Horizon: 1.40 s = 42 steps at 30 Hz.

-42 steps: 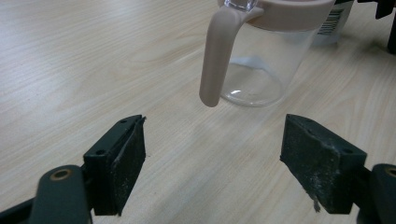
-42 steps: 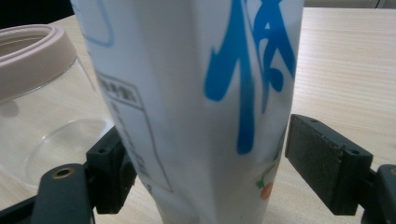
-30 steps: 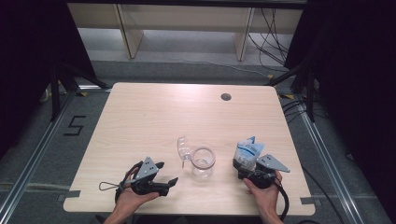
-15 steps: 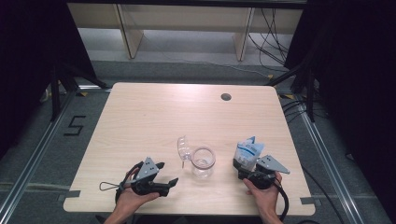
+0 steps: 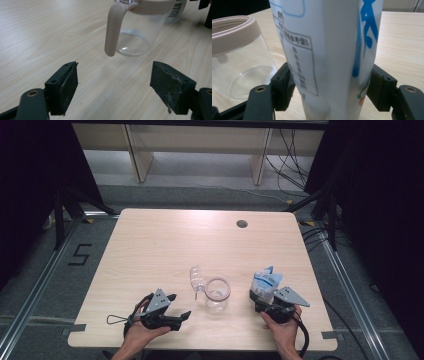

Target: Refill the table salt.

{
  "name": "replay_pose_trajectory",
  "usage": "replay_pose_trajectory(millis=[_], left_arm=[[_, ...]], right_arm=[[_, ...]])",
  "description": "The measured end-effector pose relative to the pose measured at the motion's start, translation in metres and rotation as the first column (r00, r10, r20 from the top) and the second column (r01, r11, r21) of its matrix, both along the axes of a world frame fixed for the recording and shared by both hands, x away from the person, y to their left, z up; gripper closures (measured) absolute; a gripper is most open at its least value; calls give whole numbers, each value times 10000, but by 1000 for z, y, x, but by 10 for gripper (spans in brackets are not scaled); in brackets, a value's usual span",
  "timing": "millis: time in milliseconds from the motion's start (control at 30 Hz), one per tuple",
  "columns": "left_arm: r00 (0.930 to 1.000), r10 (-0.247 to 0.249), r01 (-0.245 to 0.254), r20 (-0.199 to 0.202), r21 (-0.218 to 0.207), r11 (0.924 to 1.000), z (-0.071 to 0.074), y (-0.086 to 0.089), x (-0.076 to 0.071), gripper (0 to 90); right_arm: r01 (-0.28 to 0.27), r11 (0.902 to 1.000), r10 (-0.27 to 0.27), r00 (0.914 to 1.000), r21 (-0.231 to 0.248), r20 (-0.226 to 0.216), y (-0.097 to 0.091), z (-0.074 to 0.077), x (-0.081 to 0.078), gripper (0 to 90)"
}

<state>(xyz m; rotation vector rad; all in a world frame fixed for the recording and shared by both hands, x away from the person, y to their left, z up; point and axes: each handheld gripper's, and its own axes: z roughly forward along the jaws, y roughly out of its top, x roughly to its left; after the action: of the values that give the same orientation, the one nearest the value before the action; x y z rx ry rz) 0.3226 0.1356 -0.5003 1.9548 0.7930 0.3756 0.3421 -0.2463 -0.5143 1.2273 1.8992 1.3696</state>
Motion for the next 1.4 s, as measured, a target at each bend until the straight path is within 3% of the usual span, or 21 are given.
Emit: replay_pose_trajectory(millis=[100, 133, 200, 267, 367, 467, 500, 533, 567, 600, 633, 733, 867, 933, 1133, 1200, 1233, 1267, 1300, 1400], left_arm=[[10000, -41, 41, 38, 41, 10000, 0, 0, 0, 216], [10000, 65, -66, -74, -112, 9999, -1, -1, 0, 217], [9999, 99, -99, -52, -137, 9999, -1, -1, 0, 217], [10000, 58, -58, -10, 43, 10000, 0, 0, -1, 217], [10000, -19, 19, 96, -18, 10000, -1, -1, 1, 217], [10000, 27, -27, 22, -45, 10000, -1, -1, 0, 217], [10000, 16, -16, 50, -2, 10000, 0, 0, 0, 217], [10000, 65, -66, -56, -113, 9999, -1, -1, 0, 217], [10000, -1, 1, 43, -44, 10000, 0, 0, 0, 217], [10000, 14, -14, 22, -60, 10000, 0, -1, 0, 217], [10000, 18, -18, -3, 3, 10000, 0, 0, 0, 217], [10000, -8, 8, 63, 24, 10000, 0, 0, 0, 217], [10000, 37, -37, 12, -154, 9999, 0, -2, 0, 217], [10000, 15, -15, 22, -86, 10000, 0, -1, 0, 217], [10000, 14, -13, 28, -71, 10000, 0, -1, 0, 217], [10000, 16, -16, 26, -72, 10000, 0, -1, 0, 217], [10000, 9, -9, 26, -67, 10000, 0, -1, 0, 217], [10000, 13, -13, 0, -22, 10000, 0, -1, 0, 217], [10000, 13, -13, -7, -14, 10000, 0, -1, -1, 217], [10000, 2, -2, -8, -13, 10000, 0, -1, -1, 217]], right_arm=[[94, 9998, -93, 9999, 188, -58, 2, 0, -1, 308], [68, 10000, -68, 10000, 29, -56, 2, 0, 0, 302], [35, 9999, -31, 9994, -124, 340, 1, -1, 3, 311], [45, 9997, -39, 9997, -243, 241, 0, -1, 2, 309], [-89, 9996, 103, 9985, -264, 529, 0, -2, 5, 307], [-45, 9994, 60, 9990, -353, 432, 0, -1, 4, 327], [131, 9999, -128, 9994, -95, 313, 2, -1, 3, 339], [17, 9995, -8, 9995, -304, 313, 0, -1, 3, 347], [-241, 9990, 257, 9987, -364, 449, 0, -1, 4, 357], [-164, 9989, 184, 9988, -449, 453, -1, 0, 4, 369], [-12, 9998, 23, 9989, -219, 463, 1, -2, 4, 373], [-121, 9983, 155, 9981, -566, 599, -1, 0, 5, 386], [-78, 9991, 97, 9989, -413, 461, -1, 0, 4, 396], [-132, 9980, 175, 9975, -622, 685, -2, -1, 6, 397], [-168, 9991, 192, 9980, -395, 600, 0, -1, 5, 387], [-48, 9994, 60, 9993, -342, 356, 0, 0, 3, 359], [-19, 9998, 28, 9990, -194, 441, 1, -1, 4, 339], [-5, 9979, 40, 9986, -645, 532, -2, 0, 6, 323], [-17, 9995, 32, 9990, -320, 448, -1, -1, 7, 316], [11, 9998, 1, 9985, -219, 542, 0, -1, 8, 339]])
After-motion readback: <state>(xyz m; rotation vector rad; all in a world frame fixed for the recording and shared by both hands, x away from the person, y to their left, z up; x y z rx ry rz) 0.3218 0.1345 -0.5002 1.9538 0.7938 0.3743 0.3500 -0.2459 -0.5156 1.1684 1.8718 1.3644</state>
